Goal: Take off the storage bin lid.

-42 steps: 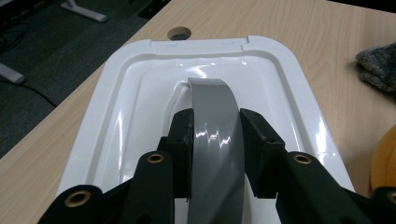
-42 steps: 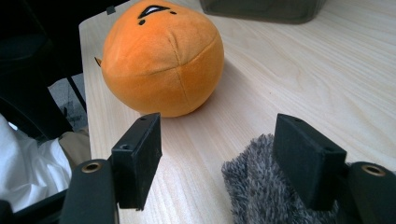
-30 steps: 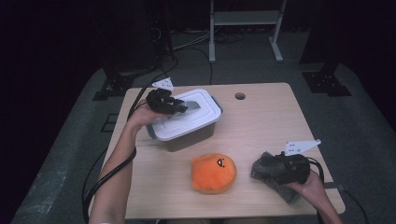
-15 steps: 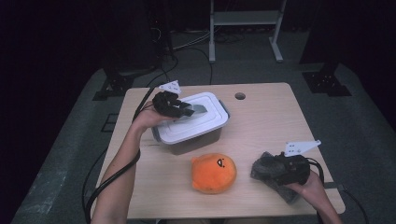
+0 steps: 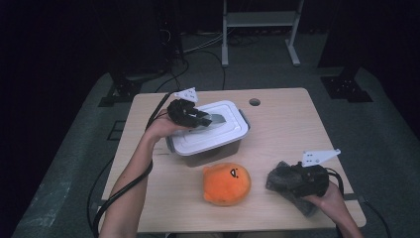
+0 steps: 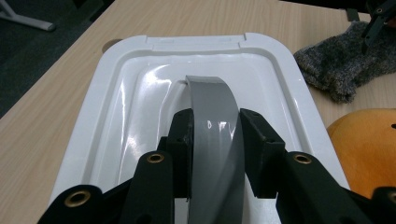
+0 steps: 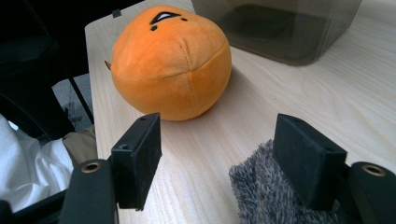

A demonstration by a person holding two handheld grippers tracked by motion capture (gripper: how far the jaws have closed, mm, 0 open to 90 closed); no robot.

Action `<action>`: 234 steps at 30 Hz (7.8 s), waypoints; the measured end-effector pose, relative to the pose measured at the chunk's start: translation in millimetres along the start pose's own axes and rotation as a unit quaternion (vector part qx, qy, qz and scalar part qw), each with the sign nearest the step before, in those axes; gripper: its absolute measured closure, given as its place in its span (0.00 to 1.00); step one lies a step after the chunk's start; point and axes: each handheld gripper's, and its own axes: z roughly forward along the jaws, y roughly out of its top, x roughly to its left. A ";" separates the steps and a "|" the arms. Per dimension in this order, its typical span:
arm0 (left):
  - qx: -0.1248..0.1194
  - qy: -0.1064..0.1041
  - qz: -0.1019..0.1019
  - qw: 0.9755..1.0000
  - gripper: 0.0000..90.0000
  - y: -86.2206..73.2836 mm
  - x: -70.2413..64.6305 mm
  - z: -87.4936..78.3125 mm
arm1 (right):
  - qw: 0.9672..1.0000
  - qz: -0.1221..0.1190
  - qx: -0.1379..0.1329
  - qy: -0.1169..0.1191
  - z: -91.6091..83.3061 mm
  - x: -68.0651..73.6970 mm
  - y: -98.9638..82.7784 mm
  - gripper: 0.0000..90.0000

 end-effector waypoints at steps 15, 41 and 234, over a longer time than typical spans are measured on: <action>0.001 -0.014 0.005 1.000 0.74 2.5 -3.3 3.0 | 1.000 0.000 0.001 0.001 1.1 -0.4 0.0 0.35; 0.013 0.007 0.015 1.000 0.73 13.9 -7.5 14.0 | 1.000 -0.001 -0.004 0.002 -1.6 -2.0 -0.6 0.35; 0.014 0.087 -0.111 0.990 0.74 -221.2 -108.4 -116.0 | 1.000 0.005 0.003 -0.003 6.2 -0.2 1.3 0.31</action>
